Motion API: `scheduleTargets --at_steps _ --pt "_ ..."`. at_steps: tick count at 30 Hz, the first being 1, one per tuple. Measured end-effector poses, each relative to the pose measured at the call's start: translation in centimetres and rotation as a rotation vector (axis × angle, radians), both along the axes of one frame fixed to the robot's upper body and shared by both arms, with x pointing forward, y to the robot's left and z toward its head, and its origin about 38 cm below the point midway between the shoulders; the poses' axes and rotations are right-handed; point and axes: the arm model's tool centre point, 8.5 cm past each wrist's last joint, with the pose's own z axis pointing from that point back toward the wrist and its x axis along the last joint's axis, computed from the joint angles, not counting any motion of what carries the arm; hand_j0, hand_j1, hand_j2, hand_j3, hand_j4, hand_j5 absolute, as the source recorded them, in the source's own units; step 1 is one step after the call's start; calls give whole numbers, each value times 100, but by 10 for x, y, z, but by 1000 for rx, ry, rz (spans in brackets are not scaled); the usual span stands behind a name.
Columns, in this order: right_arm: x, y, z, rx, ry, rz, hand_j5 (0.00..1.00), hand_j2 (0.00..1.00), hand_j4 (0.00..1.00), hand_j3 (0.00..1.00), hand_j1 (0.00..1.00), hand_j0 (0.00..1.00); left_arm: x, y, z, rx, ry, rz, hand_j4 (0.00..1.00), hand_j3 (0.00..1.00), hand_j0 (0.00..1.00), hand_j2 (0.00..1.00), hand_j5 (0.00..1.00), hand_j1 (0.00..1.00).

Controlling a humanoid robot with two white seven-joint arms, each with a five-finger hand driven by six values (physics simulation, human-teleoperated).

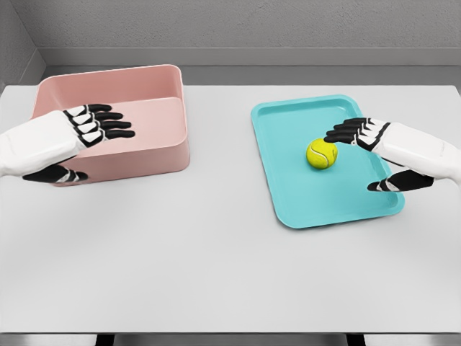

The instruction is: Put the tennis from the blue tray into the pink basket with both arms

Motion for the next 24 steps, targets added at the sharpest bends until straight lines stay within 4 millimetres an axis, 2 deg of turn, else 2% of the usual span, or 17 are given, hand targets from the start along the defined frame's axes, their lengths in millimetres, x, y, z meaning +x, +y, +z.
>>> scheduleTargets --at_steps 5,8,9,13,17,20,24 --pt "0 1 -1 -17 -9 5 100 100 100 100 100 100 1 4 2 8 -1 9 100 100 100 100 100 100" --pt "10 8 15 -45 -85 23 100 100 100 100 100 100 1 4 2 9 0 10 100 100 100 100 100 100" --pt "12 7 14 -51 -91 17 100 100 100 100 100 100 1 5 2 10 -1 10 100 100 100 100 100 100" --pt "36 10 21 -79 -117 3 100 100 100 100 100 100 0 4 1 17 1 9 100 100 100 100 100 100" --pt "59 14 16 -113 -89 -9 100 100 100 100 100 100 -1 5 0 58 15 5 100 100 100 100 100 100" --pt "82 26 16 -157 -90 -9 100 100 100 100 100 100 -3 7 -2 88 25 4 100 100 100 100 100 100" --pt "100 39 -2 -213 -43 4 100 100 100 100 100 100 -4 9 -4 129 45 4 100 100 100 100 100 100"
